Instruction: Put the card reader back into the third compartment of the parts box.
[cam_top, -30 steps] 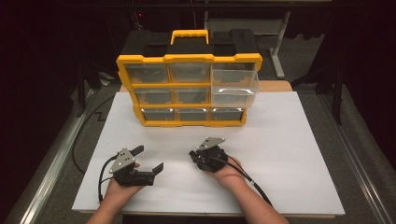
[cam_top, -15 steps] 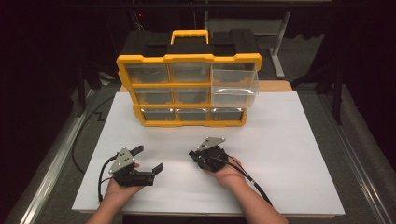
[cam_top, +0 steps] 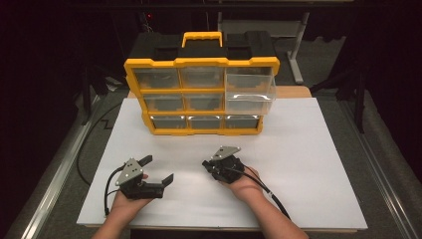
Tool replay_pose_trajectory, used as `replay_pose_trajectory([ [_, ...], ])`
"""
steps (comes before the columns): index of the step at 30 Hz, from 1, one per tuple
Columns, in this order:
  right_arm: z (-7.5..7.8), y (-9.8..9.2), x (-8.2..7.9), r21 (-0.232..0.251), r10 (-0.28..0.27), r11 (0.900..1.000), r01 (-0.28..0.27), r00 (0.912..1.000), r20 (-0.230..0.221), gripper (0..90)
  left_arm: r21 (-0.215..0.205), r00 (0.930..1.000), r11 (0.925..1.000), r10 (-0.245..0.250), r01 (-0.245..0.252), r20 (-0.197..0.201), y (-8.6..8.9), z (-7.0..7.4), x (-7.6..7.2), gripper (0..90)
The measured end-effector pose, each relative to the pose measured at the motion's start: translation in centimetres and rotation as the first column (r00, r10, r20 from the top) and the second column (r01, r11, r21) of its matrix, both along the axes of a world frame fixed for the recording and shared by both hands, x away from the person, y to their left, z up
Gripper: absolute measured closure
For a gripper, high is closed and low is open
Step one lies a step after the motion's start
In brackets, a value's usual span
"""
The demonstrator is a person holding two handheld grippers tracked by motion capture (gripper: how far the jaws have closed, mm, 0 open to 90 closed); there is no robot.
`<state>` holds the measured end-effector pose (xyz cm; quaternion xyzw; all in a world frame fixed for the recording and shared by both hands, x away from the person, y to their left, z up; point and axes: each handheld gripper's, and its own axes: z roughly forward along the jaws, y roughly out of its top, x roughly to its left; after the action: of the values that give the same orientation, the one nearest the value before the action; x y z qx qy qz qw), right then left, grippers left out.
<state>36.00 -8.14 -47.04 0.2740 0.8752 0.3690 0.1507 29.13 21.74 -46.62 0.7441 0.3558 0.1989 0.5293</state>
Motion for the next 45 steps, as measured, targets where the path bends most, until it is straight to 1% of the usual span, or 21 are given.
replay_pose_trajectory([
  [1, 0.1, -0.1, -0.1, 0.004, -0.001, 1.000, 0.001, 1.0000, -0.001, 74.8, -0.001, 1.0000, 1.0000, 0.000, 0.000, 0.001, 0.0, 0.0, 0.0, 0.3],
  [3, 0.6, -0.7, -0.4, 0.011, 0.006, 1.000, -0.007, 0.9998, 0.019, 74.8, -0.003, 1.0000, 1.0000, -0.001, 0.001, 0.003, 0.0, 0.0, 0.0, 0.3],
  [6, 0.8, -1.1, -0.7, 0.019, 0.005, 1.000, -0.006, 0.9997, 0.024, 74.8, -0.004, 1.0000, 1.0000, -0.001, 0.001, 0.006, 0.0, 0.0, 0.0, 0.3],
  [9, 1.2, -2.2, -1.2, 0.027, 0.005, 1.000, -0.006, 0.9993, 0.036, 74.8, -0.005, 1.0000, 1.0000, 0.000, 0.000, 0.006, 0.0, 0.0, 0.0, 0.3],
  [10, 1.2, -2.2, -1.2, 0.027, 0.005, 1.000, -0.006, 0.9993, 0.036, 74.8, -0.005, 1.0000, 1.0000, 0.000, 0.000, 0.007, 0.0, 0.0, 0.0, 0.3],
  [11, 1.3, -2.6, -1.4, 0.021, 0.001, 1.000, -0.002, 0.9992, 0.040, 74.7, -0.005, 1.0000, 1.0000, -0.001, 0.001, 0.007, 0.0, 0.0, 0.0, 0.3],
  [13, 1.4, -3.5, -1.7, 0.027, -0.004, 1.000, 0.003, 0.9991, 0.043, 74.8, -0.003, 1.0000, 1.0000, -0.003, 0.003, 0.006, -0.1, 0.0, 0.0, 0.3],
  [15, 1.5, -3.8, -1.8, 0.033, -0.008, 0.999, 0.007, 0.9991, 0.042, 74.8, -0.003, 1.0000, 1.0000, -0.004, 0.004, 0.007, -0.1, 0.0, 0.0, 0.3],
  [17, 1.6, -4.8, -2.0, 0.032, -0.016, 0.999, 0.015, 0.9988, 0.046, 74.8, -0.004, 1.0000, 1.0000, -0.004, 0.004, 0.007, -0.1, 0.0, 0.0, 0.3],
  [18, 1.6, -4.8, -2.0, 0.032, -0.016, 0.999, 0.015, 0.9988, 0.046, 74.8, -0.004, 1.0000, 1.0000, -0.004, 0.004, 0.007, -0.1, 0.0, 0.0, 0.3],
  [29, 1.8, -7.9, -2.5, 0.032, -0.064, 0.998, 0.063, 0.9970, 0.044, 74.7, -0.009, 1.0000, 0.9999, -0.004, 0.004, 0.009, 0.0, 0.0, 0.0, 0.3],
  [30, 1.8, -8.5, -2.6, 0.031, -0.072, 0.997, 0.071, 0.9965, 0.042, 74.8, -0.010, 0.9999, 0.9999, -0.003, 0.003, 0.010, 0.0, 0.0, 0.0, 0.3],
  [31, 1.8, -8.5, -2.6, 0.031, -0.072, 0.997, 0.071, 0.9965, 0.042, 74.8, -0.010, 0.9999, 1.0000, -0.003, 0.003, 0.011, 0.0, 0.0, 0.0, 0.3],
  [33, 1.8, -9.3, -2.7, 0.026, -0.079, 0.997, 0.078, 0.9960, 0.042, 74.8, -0.011, 0.9999, 0.9999, -0.001, 0.001, 0.010, 0.0, 0.0, 0.0, 0.3],
  [34, 1.8, -9.3, -2.7, 0.026, -0.079, 0.997, 0.078, 0.9960, 0.042, 74.8, -0.011, 0.9999, 0.9999, -0.001, 0.001, 0.010, 0.0, 0.0, 0.0, 0.3],
  [39, 1.9, -11.0, -3.1, 0.031, -0.104, 0.994, 0.103, 0.9936, 0.043, 74.7, -0.012, 0.9999, 0.9999, -0.001, 0.001, 0.011, 0.1, 0.1, 0.0, 0.3],
  [40, 1.9, -11.0, -3.1, 0.031, -0.104, 0.994, 0.103, 0.9936, 0.043, 74.7, -0.012, 0.9999, 0.9999, 0.000, 0.000, 0.010, 0.1, 0.1, 0.0, 0.3],
  [45, 1.9, -12.6, -3.4, 0.034, -0.129, 0.991, 0.128, 0.9909, 0.036, 74.7, -0.011, 0.9999, 0.9999, -0.002, 0.002, 0.012, 0.1, 0.1, 0.0, 0.3],
])
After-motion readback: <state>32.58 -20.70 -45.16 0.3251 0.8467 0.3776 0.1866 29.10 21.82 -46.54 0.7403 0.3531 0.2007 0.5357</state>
